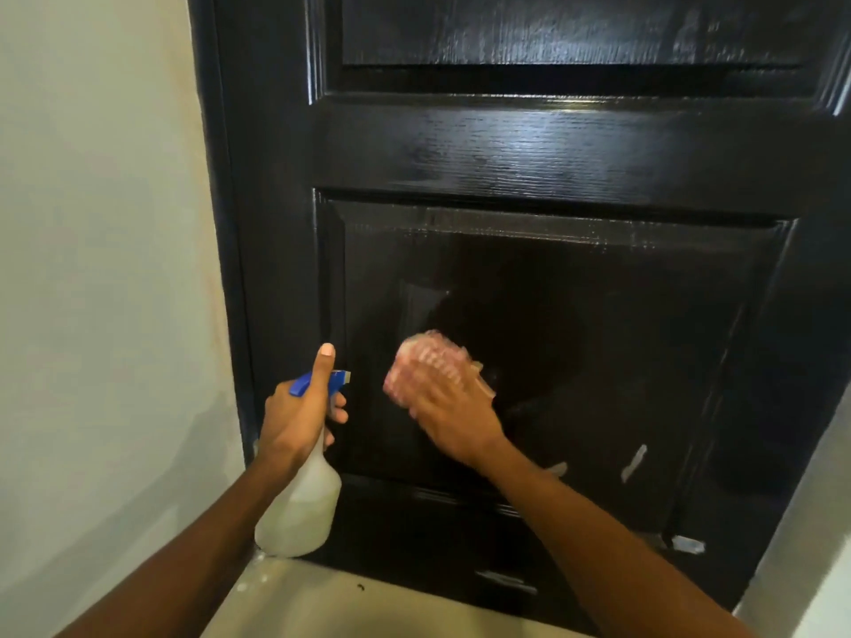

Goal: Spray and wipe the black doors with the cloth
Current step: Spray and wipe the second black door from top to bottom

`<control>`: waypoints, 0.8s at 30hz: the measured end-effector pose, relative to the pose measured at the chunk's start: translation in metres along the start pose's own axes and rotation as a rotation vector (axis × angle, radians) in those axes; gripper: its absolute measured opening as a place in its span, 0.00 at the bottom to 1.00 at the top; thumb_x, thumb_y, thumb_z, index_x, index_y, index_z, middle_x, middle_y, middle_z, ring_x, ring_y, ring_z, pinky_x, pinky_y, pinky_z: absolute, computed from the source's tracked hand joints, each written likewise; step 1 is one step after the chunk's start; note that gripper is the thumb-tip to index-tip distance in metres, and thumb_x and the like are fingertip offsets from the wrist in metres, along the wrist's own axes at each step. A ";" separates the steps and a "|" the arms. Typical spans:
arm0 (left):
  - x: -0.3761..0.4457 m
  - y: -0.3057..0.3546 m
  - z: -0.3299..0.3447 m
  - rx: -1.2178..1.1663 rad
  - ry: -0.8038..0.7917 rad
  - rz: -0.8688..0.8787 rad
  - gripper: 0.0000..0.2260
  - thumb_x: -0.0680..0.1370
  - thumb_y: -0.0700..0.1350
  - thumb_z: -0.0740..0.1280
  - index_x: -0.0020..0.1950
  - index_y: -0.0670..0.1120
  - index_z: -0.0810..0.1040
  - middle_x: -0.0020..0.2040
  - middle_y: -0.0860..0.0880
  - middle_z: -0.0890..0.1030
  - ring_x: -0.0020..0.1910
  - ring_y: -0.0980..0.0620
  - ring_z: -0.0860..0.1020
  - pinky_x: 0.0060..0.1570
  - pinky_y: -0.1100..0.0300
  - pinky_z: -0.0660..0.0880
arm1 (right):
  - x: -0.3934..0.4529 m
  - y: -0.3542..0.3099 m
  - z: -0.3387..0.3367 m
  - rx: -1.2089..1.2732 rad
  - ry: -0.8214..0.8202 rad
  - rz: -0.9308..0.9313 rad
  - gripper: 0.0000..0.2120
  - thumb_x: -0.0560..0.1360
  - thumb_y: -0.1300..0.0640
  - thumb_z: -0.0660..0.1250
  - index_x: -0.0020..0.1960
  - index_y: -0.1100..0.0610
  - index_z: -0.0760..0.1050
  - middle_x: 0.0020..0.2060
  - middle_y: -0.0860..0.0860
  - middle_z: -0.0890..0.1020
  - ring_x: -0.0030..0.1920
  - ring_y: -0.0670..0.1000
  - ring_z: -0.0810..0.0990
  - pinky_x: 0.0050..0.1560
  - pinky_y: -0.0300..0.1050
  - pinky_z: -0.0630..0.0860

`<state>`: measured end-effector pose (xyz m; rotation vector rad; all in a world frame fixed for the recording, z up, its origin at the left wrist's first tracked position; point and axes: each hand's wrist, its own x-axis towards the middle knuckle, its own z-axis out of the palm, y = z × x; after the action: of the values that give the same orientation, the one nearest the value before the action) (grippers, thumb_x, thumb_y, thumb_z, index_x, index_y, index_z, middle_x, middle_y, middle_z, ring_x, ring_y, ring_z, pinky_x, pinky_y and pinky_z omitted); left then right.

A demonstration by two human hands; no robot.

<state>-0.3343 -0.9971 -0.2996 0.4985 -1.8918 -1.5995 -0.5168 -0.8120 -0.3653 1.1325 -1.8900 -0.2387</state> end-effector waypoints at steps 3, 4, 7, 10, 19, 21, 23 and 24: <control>-0.010 -0.006 -0.012 0.031 -0.065 -0.024 0.30 0.76 0.67 0.58 0.47 0.41 0.83 0.39 0.39 0.83 0.32 0.48 0.80 0.27 0.61 0.75 | -0.047 -0.053 0.033 -0.181 -0.518 -0.438 0.37 0.79 0.50 0.66 0.82 0.44 0.52 0.83 0.51 0.47 0.82 0.60 0.43 0.73 0.75 0.33; -0.012 -0.007 -0.015 0.042 -0.071 -0.032 0.31 0.76 0.68 0.58 0.47 0.40 0.82 0.38 0.39 0.83 0.32 0.48 0.80 0.26 0.61 0.75 | -0.060 -0.062 0.042 -0.234 -0.623 -0.505 0.38 0.79 0.50 0.67 0.82 0.43 0.51 0.83 0.50 0.45 0.82 0.59 0.41 0.67 0.74 0.26; -0.014 -0.001 -0.025 0.050 -0.069 -0.037 0.32 0.74 0.69 0.58 0.45 0.40 0.82 0.36 0.41 0.83 0.28 0.50 0.79 0.25 0.61 0.74 | -0.064 -0.059 0.050 -0.287 -0.555 -0.549 0.37 0.78 0.50 0.68 0.82 0.44 0.54 0.83 0.48 0.52 0.82 0.56 0.47 0.68 0.70 0.22; -0.015 0.003 -0.029 0.040 -0.046 -0.013 0.31 0.73 0.69 0.58 0.44 0.41 0.82 0.36 0.41 0.82 0.28 0.50 0.79 0.26 0.60 0.75 | -0.016 -0.032 0.020 -0.192 -0.245 -0.287 0.32 0.76 0.48 0.66 0.79 0.46 0.64 0.80 0.49 0.64 0.80 0.55 0.60 0.78 0.69 0.39; -0.004 0.019 -0.013 -0.034 0.014 0.035 0.31 0.73 0.68 0.58 0.45 0.41 0.81 0.35 0.43 0.82 0.28 0.52 0.79 0.25 0.64 0.74 | 0.108 0.058 -0.077 -0.024 0.408 0.740 0.30 0.84 0.47 0.56 0.83 0.54 0.54 0.82 0.58 0.55 0.81 0.60 0.52 0.77 0.69 0.41; -0.006 0.018 -0.009 -0.029 0.003 0.040 0.31 0.73 0.69 0.57 0.46 0.42 0.82 0.36 0.43 0.82 0.30 0.51 0.80 0.27 0.63 0.75 | 0.104 0.035 -0.065 -0.005 0.305 0.526 0.30 0.82 0.49 0.59 0.81 0.56 0.59 0.80 0.60 0.60 0.80 0.63 0.57 0.76 0.75 0.47; -0.008 0.014 -0.004 -0.010 -0.010 0.040 0.31 0.74 0.69 0.57 0.46 0.42 0.83 0.36 0.42 0.83 0.31 0.49 0.80 0.29 0.61 0.76 | 0.077 0.001 -0.034 -0.031 0.053 0.106 0.29 0.82 0.47 0.61 0.81 0.52 0.61 0.81 0.56 0.60 0.81 0.60 0.54 0.76 0.75 0.47; -0.011 0.012 -0.002 0.006 -0.017 0.035 0.31 0.74 0.68 0.57 0.46 0.42 0.83 0.36 0.42 0.83 0.31 0.48 0.80 0.29 0.60 0.76 | 0.054 -0.015 -0.018 -0.033 -0.067 -0.078 0.30 0.82 0.46 0.61 0.81 0.50 0.60 0.81 0.54 0.59 0.82 0.58 0.51 0.77 0.73 0.42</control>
<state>-0.3239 -0.9889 -0.2898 0.4529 -1.9077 -1.5809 -0.5036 -0.8578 -0.3313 1.1907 -1.8951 -0.3534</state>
